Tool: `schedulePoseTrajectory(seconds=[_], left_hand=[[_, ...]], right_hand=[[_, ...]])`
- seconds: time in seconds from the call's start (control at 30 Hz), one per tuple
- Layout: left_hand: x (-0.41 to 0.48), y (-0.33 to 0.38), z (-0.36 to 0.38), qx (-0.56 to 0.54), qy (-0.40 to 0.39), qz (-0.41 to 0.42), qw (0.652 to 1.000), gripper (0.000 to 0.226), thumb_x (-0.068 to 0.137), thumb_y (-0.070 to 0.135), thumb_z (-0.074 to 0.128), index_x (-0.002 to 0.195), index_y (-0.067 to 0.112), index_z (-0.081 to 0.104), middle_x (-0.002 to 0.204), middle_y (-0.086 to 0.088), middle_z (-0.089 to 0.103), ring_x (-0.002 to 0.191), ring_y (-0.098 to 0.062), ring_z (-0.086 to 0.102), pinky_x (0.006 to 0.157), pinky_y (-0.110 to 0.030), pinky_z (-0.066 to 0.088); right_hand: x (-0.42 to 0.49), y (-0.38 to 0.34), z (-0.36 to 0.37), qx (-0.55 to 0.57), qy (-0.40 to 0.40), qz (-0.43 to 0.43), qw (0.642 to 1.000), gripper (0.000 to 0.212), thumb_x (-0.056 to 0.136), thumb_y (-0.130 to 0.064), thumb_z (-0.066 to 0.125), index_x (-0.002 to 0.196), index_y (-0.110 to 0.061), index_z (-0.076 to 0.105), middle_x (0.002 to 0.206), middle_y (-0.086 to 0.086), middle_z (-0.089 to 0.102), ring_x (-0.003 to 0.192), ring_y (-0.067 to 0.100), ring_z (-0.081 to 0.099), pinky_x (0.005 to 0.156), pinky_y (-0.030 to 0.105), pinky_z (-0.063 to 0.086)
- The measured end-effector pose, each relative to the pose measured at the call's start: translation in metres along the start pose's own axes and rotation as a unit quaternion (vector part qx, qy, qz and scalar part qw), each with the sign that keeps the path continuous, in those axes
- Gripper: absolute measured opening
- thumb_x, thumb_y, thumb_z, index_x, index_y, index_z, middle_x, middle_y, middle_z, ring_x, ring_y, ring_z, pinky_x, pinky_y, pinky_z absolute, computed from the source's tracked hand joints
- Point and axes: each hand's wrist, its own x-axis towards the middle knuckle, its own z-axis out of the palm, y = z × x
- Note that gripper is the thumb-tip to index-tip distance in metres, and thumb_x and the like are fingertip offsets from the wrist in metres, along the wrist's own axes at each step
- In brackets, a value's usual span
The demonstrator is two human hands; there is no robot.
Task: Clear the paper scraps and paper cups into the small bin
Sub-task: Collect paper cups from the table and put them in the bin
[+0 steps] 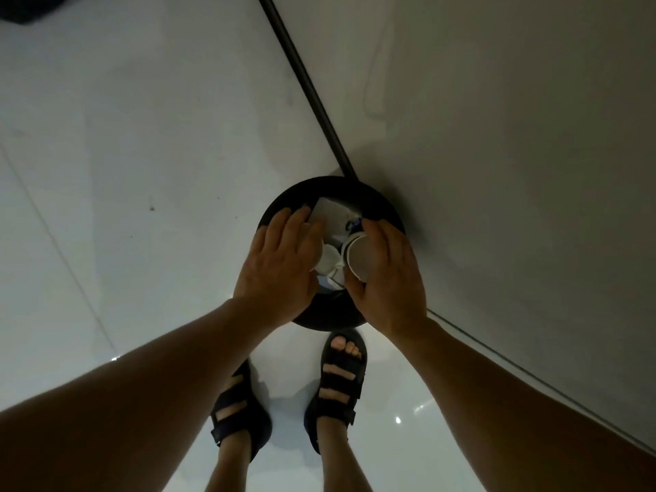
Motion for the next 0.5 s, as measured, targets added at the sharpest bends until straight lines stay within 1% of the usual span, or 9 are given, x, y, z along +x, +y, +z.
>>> schedulePoseTrajectory(seconds=[0.03, 0.1, 0.17, 0.23, 0.27, 0.33, 0.43, 0.5], left_hand=[[0.002, 0.0, 0.006, 0.004, -0.001, 0.003, 1.0, 0.076, 0.083, 0.034, 0.062, 0.148, 0.014, 0.029, 0.155, -0.015, 0.026, 0.144, -0.037, 0.019, 0.114, -0.051, 0.025], [0.003, -0.002, 0.018, 0.017, 0.01, 0.014, 1.0, 0.074, 0.086, 0.044, 0.056, 0.148, 0.012, 0.03, 0.157, -0.016, 0.022, 0.146, -0.037, 0.012, 0.114, -0.054, 0.018], [0.002, -0.006, 0.03, 0.048, 0.019, 0.026, 0.998, 0.075, 0.09, 0.056, 0.038, 0.149, 0.012, 0.027, 0.158, -0.016, 0.015, 0.147, -0.036, 0.005, 0.115, -0.053, 0.01], [0.001, -0.01, 0.04, 0.072, 0.025, 0.031, 0.997, 0.077, 0.092, 0.062, 0.021, 0.151, 0.013, 0.022, 0.159, -0.016, 0.008, 0.147, -0.034, -0.002, 0.117, -0.051, 0.003], [0.001, -0.012, 0.044, 0.078, 0.029, 0.032, 0.996, 0.078, 0.092, 0.063, 0.019, 0.152, 0.014, 0.02, 0.16, -0.016, 0.006, 0.147, -0.033, -0.004, 0.117, -0.05, 0.0], [0.002, -0.014, 0.05, 0.08, 0.034, 0.033, 0.996, 0.078, 0.092, 0.064, 0.02, 0.152, 0.014, 0.017, 0.16, -0.016, 0.003, 0.147, -0.033, -0.006, 0.117, -0.049, -0.002], [0.003, -0.013, 0.05, 0.073, 0.037, 0.034, 0.996, 0.078, 0.092, 0.063, 0.021, 0.153, 0.014, 0.014, 0.16, -0.016, 0.002, 0.147, -0.033, -0.006, 0.117, -0.049, -0.001], [0.0, -0.013, 0.046, 0.068, 0.034, 0.035, 0.996, 0.079, 0.091, 0.062, 0.024, 0.153, 0.014, 0.013, 0.16, -0.017, 0.002, 0.147, -0.034, -0.005, 0.118, -0.05, 0.002]], right_hand=[[0.002, 0.0, 0.004, -0.025, 0.002, -0.022, 0.999, 0.081, 0.079, -0.039, 0.073, 0.144, -0.006, 0.038, 0.143, 0.019, 0.044, 0.133, 0.037, 0.042, 0.104, 0.048, 0.045], [0.004, 0.002, 0.013, -0.073, -0.01, -0.053, 0.996, 0.081, 0.085, -0.043, 0.063, 0.15, -0.008, 0.031, 0.154, 0.02, 0.031, 0.143, 0.038, 0.026, 0.112, 0.052, 0.033], [0.005, 0.005, 0.021, -0.115, -0.025, -0.057, 0.991, 0.083, 0.088, -0.052, 0.053, 0.154, -0.013, 0.022, 0.16, 0.018, 0.018, 0.148, 0.036, 0.011, 0.117, 0.053, 0.022], [0.006, 0.006, 0.028, -0.145, -0.038, -0.049, 0.987, 0.089, 0.087, -0.061, 0.048, 0.156, -0.015, 0.015, 0.162, 0.018, 0.009, 0.15, 0.034, 0.002, 0.119, 0.052, 0.014], [0.006, 0.006, 0.031, -0.154, -0.04, -0.048, 0.986, 0.092, 0.085, -0.064, 0.047, 0.156, -0.016, 0.013, 0.162, 0.017, 0.007, 0.15, 0.034, 0.0, 0.119, 0.052, 0.011], [0.007, 0.006, 0.034, -0.164, -0.038, -0.047, 0.985, 0.096, 0.083, -0.066, 0.048, 0.156, -0.016, 0.011, 0.162, 0.017, 0.005, 0.15, 0.034, -0.001, 0.119, 0.051, 0.009], [0.008, 0.006, 0.032, -0.172, -0.041, -0.045, 0.983, 0.098, 0.081, -0.065, 0.053, 0.156, -0.016, 0.013, 0.162, 0.017, 0.005, 0.15, 0.034, -0.002, 0.119, 0.052, 0.008], [0.007, 0.005, 0.027, -0.169, -0.059, -0.041, 0.983, 0.101, 0.079, -0.065, 0.057, 0.156, -0.016, 0.014, 0.162, 0.018, 0.005, 0.149, 0.035, -0.002, 0.119, 0.053, 0.01]])
